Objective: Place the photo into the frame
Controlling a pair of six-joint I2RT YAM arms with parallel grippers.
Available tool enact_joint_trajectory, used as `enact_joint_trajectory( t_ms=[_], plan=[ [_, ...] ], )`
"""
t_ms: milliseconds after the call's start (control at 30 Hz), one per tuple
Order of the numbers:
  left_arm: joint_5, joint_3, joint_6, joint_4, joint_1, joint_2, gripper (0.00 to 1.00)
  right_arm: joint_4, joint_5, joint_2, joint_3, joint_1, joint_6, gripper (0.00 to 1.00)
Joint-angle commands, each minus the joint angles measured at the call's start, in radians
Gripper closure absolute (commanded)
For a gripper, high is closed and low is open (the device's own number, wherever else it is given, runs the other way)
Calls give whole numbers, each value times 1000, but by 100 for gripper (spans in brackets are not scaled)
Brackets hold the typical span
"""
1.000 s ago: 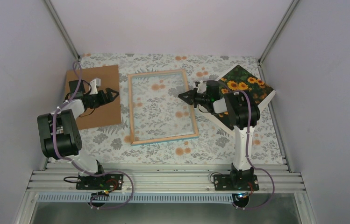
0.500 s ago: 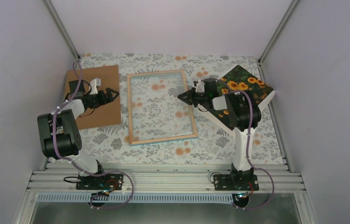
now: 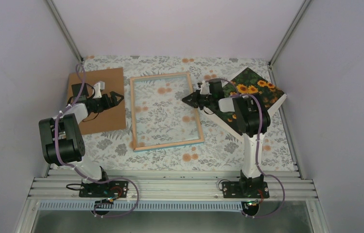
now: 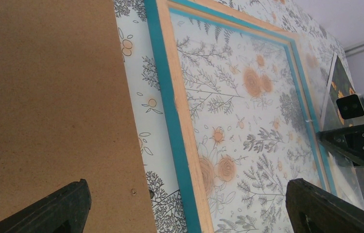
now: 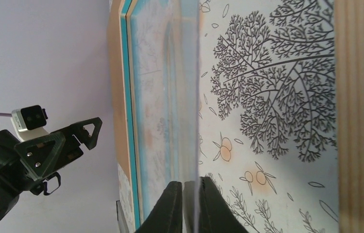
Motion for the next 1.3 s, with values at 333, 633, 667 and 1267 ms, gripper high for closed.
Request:
enact_joint_trajectory(
  t_ms=[333,633,667,1267],
  plan=[
    [9,8,0,26,2,12,0,-270,186,-110,133,54,-232,19],
    [7,9,-5,26,2,8,0,-500,402,-143,250,116,-337,3],
    [6,9,-6,26,2,7,0,-527,433,-137,273,120,-338,0],
    [-7,8,-8,27,1,3,0,-640,594,-103,322,153,-410,0]
  ],
)
